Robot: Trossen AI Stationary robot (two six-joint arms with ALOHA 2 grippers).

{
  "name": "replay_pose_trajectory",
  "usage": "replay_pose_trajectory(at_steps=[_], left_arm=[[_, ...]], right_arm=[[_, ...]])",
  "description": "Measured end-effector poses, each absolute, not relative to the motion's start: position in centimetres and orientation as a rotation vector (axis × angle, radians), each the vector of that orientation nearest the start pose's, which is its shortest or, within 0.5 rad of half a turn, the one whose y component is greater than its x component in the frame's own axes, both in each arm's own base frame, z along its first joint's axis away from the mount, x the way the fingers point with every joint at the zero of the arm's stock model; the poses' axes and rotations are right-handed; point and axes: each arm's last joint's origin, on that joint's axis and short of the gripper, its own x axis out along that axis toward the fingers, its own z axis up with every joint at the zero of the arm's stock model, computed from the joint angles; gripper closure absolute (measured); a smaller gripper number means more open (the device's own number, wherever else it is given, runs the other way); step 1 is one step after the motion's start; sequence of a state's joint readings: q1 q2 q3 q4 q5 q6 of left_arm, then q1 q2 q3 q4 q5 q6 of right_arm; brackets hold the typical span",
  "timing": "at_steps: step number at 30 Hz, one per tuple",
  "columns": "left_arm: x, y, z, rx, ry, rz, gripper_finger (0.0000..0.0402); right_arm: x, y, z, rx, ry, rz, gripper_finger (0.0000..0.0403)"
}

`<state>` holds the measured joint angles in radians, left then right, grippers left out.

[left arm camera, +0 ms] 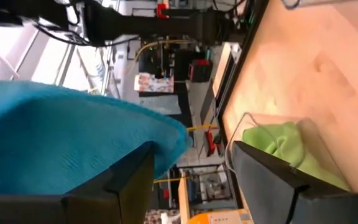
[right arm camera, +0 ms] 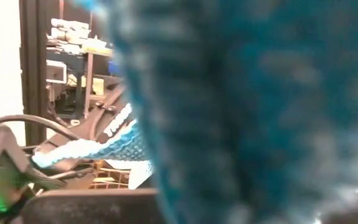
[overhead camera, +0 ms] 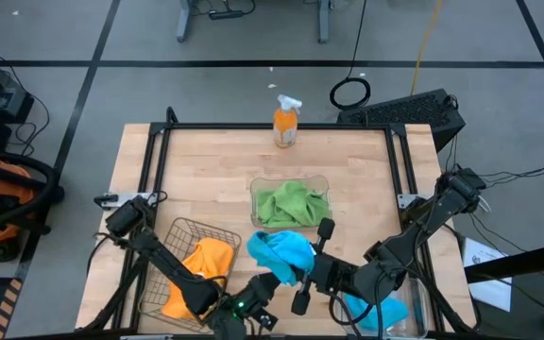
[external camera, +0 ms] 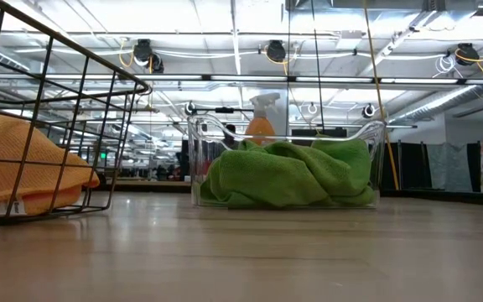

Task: Sort microfiber towel by color & place in baskets
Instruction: Put the blue towel into the bottom transparent bin

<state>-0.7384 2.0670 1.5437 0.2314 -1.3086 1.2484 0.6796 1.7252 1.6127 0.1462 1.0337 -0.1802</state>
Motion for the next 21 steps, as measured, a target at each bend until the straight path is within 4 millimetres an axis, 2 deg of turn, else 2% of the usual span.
replay_pose_trajectory(at_steps=[4,9,12,15,18,19,21], left_arm=[[36.2,-29.0,25.4,1.429,0.47,0.403,0.018],[36.9,-28.5,27.1,1.306,0.392,0.449,0.0183],[36.6,-28.4,27.8,1.302,0.373,0.438,0.0199],[36.4,-28.6,28.2,1.31,0.354,0.411,0.0262],[36.0,-28.8,28.8,1.301,0.33,0.398,0.0361],[35.8,-28.9,29.0,1.305,0.324,0.387,0.0381],[35.5,-29.0,29.3,1.311,0.322,0.378,0.0387]], right_arm=[[32.2,22.7,40.0,-0.155,0.011,-0.364,0.0372],[32.2,22.7,40.0,-0.143,0.008,-0.365,0.0372],[32.2,22.7,40.0,-0.143,0.009,-0.368,0.0371],[31.9,22.9,40.0,-0.146,0.009,-0.363,0.0371],[31.8,22.9,40.1,-0.15,0.012,-0.36,0.0371],[31.7,23.0,40.0,-0.156,0.017,-0.358,0.0371],[31.6,23.1,39.9,-0.162,0.026,-0.352,0.0371]])
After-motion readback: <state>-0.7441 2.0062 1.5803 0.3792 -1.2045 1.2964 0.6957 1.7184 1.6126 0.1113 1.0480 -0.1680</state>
